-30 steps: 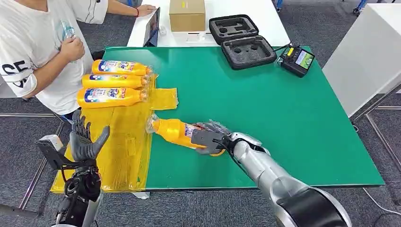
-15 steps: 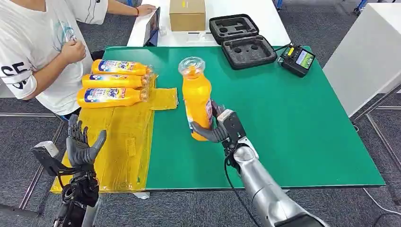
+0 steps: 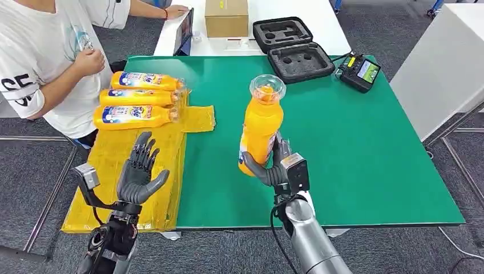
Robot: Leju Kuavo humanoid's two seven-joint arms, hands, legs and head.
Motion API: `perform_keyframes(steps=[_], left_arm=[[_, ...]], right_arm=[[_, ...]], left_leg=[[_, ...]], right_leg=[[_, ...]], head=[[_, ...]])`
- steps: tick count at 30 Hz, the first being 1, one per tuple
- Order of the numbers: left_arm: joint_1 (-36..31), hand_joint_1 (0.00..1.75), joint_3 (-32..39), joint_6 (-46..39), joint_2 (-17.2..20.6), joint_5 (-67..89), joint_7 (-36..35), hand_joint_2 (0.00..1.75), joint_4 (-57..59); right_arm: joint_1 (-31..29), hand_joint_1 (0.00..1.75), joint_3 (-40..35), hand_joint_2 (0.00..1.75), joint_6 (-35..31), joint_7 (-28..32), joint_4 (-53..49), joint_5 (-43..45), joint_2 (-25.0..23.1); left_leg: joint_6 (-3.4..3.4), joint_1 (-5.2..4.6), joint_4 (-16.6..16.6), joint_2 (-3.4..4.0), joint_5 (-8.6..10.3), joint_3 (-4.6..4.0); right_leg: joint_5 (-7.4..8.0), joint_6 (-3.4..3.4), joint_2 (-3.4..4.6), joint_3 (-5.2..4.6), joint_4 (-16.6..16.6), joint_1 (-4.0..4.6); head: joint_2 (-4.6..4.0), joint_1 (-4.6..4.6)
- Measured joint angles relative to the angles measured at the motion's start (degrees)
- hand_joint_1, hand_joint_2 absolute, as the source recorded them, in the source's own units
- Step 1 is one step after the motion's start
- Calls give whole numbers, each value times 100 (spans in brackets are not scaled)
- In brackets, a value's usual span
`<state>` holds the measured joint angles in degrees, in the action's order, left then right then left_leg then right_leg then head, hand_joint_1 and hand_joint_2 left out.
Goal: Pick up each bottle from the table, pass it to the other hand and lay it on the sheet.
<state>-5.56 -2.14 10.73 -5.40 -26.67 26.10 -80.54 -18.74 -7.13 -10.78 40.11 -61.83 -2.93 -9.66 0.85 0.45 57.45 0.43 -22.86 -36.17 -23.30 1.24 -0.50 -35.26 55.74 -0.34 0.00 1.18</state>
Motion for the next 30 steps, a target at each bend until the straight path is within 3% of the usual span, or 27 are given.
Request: perform_keyframes(steps=[7,17,30], left_arm=[[7,0,-431,219,74,-188,-188,175,-168],[-77,0,-1381,704,210,-407,-459,175,-157],[-600,0,-1490,682,361,-745,-730,175,284]], right_arm=[[-84,175,-138,175,171,0,296,-166,6],[-264,175,-1014,175,37,-7,1445,-776,-326],[-563,175,-1941,175,-273,-2,2772,-1460,-748]], left_leg=[[-1,1,-1,2,1,0],[-1,1,-1,1,1,-1],[-2,2,0,2,4,2]], right_leg=[[-1,-1,0,0,1,1],[-3,-2,-2,-1,1,2],[-1,-2,1,-2,2,4]], head=[[0,0],[0,-2],[0,-2]])
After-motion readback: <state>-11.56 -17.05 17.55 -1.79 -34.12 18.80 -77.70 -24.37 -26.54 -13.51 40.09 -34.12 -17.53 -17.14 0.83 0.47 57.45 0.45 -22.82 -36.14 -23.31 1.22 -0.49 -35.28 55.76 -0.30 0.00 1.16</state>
